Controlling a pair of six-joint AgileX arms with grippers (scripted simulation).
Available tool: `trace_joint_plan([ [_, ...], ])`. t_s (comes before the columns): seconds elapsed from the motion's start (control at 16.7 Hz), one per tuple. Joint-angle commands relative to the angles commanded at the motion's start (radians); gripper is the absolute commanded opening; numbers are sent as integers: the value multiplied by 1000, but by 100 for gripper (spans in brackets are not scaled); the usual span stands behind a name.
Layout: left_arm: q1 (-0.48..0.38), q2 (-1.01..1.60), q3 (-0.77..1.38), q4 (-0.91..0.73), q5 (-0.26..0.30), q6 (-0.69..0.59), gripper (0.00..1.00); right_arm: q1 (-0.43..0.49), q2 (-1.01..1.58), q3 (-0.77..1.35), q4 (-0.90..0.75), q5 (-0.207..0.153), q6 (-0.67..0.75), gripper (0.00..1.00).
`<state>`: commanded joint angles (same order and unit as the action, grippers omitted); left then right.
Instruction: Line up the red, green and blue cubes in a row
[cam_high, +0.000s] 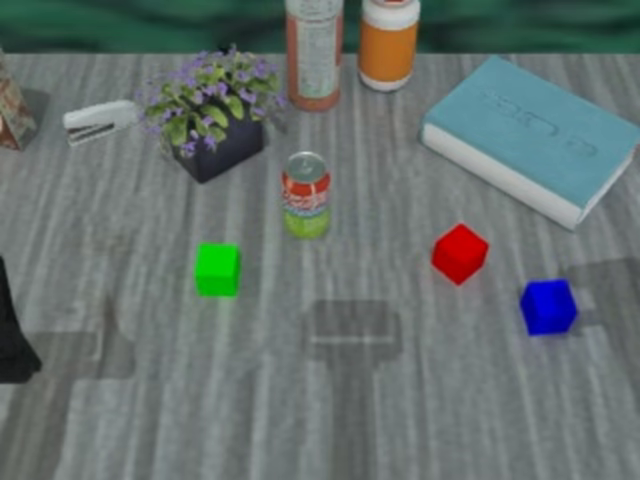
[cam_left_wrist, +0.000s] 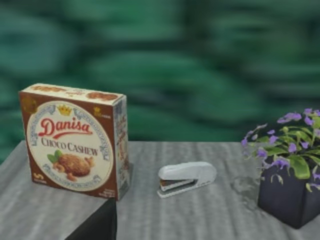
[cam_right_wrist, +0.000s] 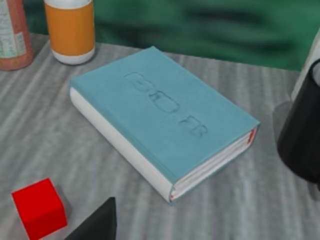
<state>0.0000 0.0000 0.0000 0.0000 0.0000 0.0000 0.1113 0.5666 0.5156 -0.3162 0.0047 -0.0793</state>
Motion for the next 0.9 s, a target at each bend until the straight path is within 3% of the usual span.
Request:
trace_joint_plan([
  [0.6,0,0,0,0,0,0,100,201,1137,912,-580,-2,-140,100],
  [0.9,0,0,0,0,0,0,100,275,1566,1265,-788,-1,-191,100],
])
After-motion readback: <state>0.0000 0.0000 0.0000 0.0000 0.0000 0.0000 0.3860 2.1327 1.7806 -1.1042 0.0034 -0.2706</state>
